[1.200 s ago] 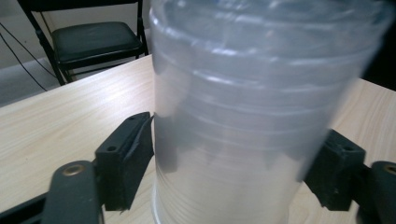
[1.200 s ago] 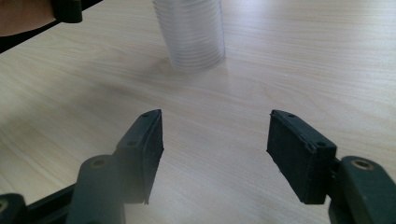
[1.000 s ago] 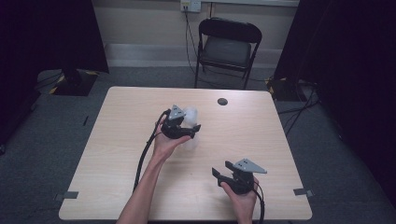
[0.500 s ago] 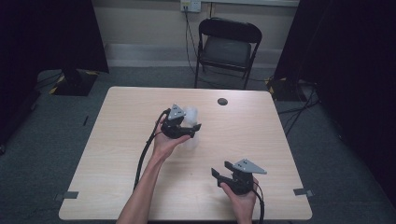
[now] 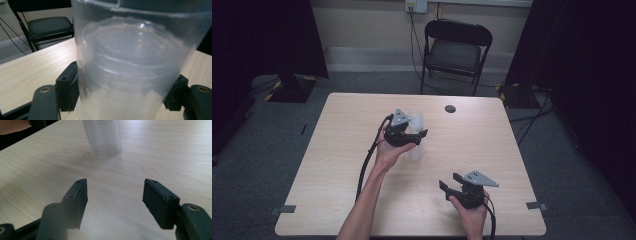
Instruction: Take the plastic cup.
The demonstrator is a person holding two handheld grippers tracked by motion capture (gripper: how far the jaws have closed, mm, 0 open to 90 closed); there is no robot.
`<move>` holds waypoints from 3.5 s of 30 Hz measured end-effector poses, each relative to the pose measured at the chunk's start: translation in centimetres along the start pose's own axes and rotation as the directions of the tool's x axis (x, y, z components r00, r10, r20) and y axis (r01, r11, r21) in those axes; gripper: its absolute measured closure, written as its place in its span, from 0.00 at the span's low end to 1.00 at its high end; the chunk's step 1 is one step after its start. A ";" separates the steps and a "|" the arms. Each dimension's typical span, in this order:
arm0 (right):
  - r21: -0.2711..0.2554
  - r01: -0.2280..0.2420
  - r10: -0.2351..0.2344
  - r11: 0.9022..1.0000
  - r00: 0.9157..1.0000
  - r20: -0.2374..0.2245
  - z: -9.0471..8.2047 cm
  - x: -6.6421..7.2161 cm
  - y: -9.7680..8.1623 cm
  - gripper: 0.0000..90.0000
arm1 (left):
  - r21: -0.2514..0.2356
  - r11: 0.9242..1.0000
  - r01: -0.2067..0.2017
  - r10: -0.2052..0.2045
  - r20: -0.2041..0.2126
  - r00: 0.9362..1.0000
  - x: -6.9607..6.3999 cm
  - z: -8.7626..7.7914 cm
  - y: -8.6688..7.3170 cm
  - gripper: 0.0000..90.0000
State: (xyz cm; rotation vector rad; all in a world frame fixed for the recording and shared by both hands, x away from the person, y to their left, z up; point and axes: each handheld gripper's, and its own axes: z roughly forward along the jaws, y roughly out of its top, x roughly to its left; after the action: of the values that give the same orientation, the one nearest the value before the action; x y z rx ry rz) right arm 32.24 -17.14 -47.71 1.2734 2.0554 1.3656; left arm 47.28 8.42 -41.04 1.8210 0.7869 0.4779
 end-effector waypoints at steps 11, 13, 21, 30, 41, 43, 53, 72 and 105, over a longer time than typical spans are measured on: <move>-0.002 -0.005 0.005 1.000 1.000 -0.002 0.0 0.0 0.0 0.40 | -0.062 0.998 0.007 -0.008 -0.016 1.000 0.0 -0.7 0.7 0.35; -0.002 -0.006 0.006 1.000 1.000 -0.002 0.0 0.0 0.0 0.40 | -0.067 0.998 0.009 -0.010 -0.019 1.000 0.0 -0.8 0.7 0.35; -0.003 -0.013 0.013 1.000 1.000 -0.003 0.2 0.0 0.0 0.40 | -0.094 0.996 0.010 -0.012 -0.020 1.000 0.1 -1.2 1.2 0.35; -0.003 -0.008 0.008 1.000 1.000 -0.003 0.2 0.1 0.1 0.40 | -0.109 0.994 0.021 -0.024 -0.023 0.999 -0.1 -1.9 2.3 0.36; 0.002 -0.003 0.003 1.000 1.000 -0.010 0.5 0.2 0.1 0.39 | -0.154 0.988 0.017 -0.022 -0.032 0.999 -0.4 -3.1 3.6 0.37; 0.003 -0.003 0.003 1.000 1.000 -0.009 0.5 0.3 0.1 0.39 | -0.162 0.987 0.013 -0.018 -0.027 0.999 -0.4 -3.3 3.8 0.37; 0.010 0.006 -0.006 1.000 1.000 -0.015 0.7 0.3 0.0 0.39 | -0.191 0.981 0.046 -0.054 -0.037 0.998 -0.2 -4.8 4.6 0.37; 0.003 0.029 -0.029 1.000 0.999 -0.033 0.9 0.9 0.3 0.39 | -0.195 0.977 0.086 -0.088 0.000 0.996 0.0 -8.2 4.2 0.37; -0.006 0.138 -0.137 0.990 0.978 -0.159 2.1 4.0 1.0 0.42 | -0.086 0.970 0.226 -0.219 0.082 0.972 -1.6 -12.5 -4.2 0.37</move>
State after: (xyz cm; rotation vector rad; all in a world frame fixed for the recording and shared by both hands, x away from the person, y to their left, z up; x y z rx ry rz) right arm 32.07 -12.51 -47.14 1.0316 2.2083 1.4395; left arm 36.82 16.54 -40.20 1.6299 0.8921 0.2972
